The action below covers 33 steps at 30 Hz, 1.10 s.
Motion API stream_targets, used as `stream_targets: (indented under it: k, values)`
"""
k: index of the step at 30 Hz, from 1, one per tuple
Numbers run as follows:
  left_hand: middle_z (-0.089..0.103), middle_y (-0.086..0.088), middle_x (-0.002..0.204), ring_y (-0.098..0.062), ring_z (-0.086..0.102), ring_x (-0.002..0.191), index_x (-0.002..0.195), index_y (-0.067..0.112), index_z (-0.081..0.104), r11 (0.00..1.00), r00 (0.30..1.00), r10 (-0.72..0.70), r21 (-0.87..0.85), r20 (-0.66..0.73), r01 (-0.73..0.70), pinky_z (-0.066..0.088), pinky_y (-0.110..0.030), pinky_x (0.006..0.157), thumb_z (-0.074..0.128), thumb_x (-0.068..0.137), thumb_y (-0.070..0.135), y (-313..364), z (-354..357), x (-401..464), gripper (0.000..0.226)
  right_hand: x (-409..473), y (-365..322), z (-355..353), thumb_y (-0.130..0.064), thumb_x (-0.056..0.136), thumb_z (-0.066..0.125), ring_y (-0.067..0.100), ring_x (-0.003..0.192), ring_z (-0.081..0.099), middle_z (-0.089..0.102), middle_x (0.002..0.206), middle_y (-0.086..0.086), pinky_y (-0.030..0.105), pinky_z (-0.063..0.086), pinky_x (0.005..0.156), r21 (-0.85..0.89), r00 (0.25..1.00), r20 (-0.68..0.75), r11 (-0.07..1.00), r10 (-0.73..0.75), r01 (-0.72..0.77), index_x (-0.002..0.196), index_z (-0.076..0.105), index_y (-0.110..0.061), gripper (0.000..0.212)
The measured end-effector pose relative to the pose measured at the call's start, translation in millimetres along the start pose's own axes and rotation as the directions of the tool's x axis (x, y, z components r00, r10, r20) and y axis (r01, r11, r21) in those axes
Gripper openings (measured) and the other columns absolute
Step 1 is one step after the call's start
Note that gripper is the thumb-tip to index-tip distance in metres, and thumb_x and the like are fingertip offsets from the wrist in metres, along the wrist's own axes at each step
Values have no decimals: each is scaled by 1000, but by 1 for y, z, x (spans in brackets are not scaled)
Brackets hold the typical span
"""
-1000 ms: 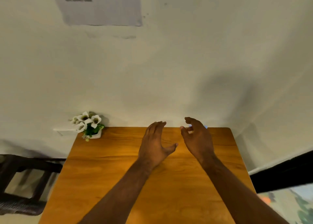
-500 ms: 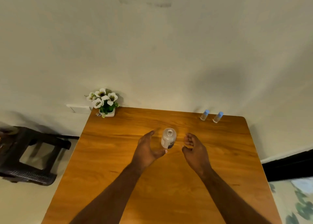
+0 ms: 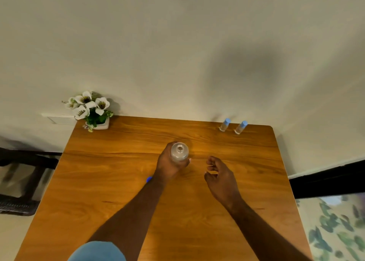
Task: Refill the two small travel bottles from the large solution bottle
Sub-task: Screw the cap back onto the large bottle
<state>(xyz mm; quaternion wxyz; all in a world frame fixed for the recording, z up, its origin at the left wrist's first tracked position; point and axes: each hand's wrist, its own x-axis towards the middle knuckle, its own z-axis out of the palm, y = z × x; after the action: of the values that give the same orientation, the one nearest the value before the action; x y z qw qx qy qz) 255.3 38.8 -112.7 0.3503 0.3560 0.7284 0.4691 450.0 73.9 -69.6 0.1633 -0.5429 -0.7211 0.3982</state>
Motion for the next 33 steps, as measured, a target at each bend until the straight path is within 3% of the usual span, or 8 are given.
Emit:
stream_targets:
  k: [5, 10, 16, 18, 23, 28, 33]
  values:
    - [68, -2, 114, -19, 65, 104, 122, 22, 58, 997, 999, 27, -70, -31, -29, 56, -26, 85, 94, 67, 17, 7, -28, -6, 67, 4, -8, 12, -13, 89, 68, 6, 108, 59, 61, 127, -9, 32, 57, 86, -17, 998, 44, 999, -40, 40, 138, 51, -21, 53]
    - [69, -3, 111, -12, 65, 100, 121, 16, 60, 991, 994, 36, -121, -102, -49, 55, -22, 84, 93, 68, 9, 10, -85, -27, 62, 4, -33, 42, -15, 87, 70, 5, 105, 59, 62, 128, -8, 32, 57, 84, -65, 985, 124, 990, -118, 127, 136, 53, -22, 53]
    - [70, -5, 113, -20, 67, 105, 120, 14, 62, 988, 982, 14, -148, -186, -42, 56, -32, 87, 90, 59, 35, -4, -156, -61, 71, -4, -55, 106, -25, 86, 69, 18, 117, 61, 61, 135, 2, 37, 51, 98, -235, 941, 295, 942, -165, 239, 137, 55, -21, 53]
    - [70, -2, 113, -17, 67, 105, 120, 14, 63, 986, 975, -3, -161, -222, -33, 56, -30, 88, 89, 57, 37, -12, -170, -71, 72, -7, -60, 124, -27, 87, 68, 20, 117, 60, 60, 135, 3, 37, 51, 98, -258, 930, 336, 936, -146, 240, 137, 55, -21, 52]
    - [70, -7, 115, -26, 67, 108, 121, 15, 63, 985, 966, -46, -175, -254, 1, 57, -44, 93, 91, 61, 34, -36, -188, -84, 69, -4, -69, 158, -40, 88, 66, 23, 118, 57, 58, 134, 2, 36, 49, 95, -365, 930, 340, 891, -142, 269, 138, 53, -26, 54]
    - [70, -6, 113, -24, 67, 106, 120, 15, 63, 989, 967, -47, -148, -250, 10, 57, -37, 89, 93, 65, 23, -42, -185, -89, 63, 1, -72, 172, -37, 94, 60, 24, 118, 54, 55, 136, 1, 36, 52, 91, -570, 932, 347, 765, -107, 300, 136, 53, -31, 43]
    - [70, -5, 114, -9, 66, 103, 122, 12, 62, 989, 977, -52, -147, -206, 22, 56, -23, 85, 92, 68, 7, -32, -183, -90, 62, -1, -74, 158, -32, 89, 66, 19, 101, 61, 67, 113, 2, 31, 52, 83, -440, 952, 241, 853, -190, 282, 116, 65, -22, 29]
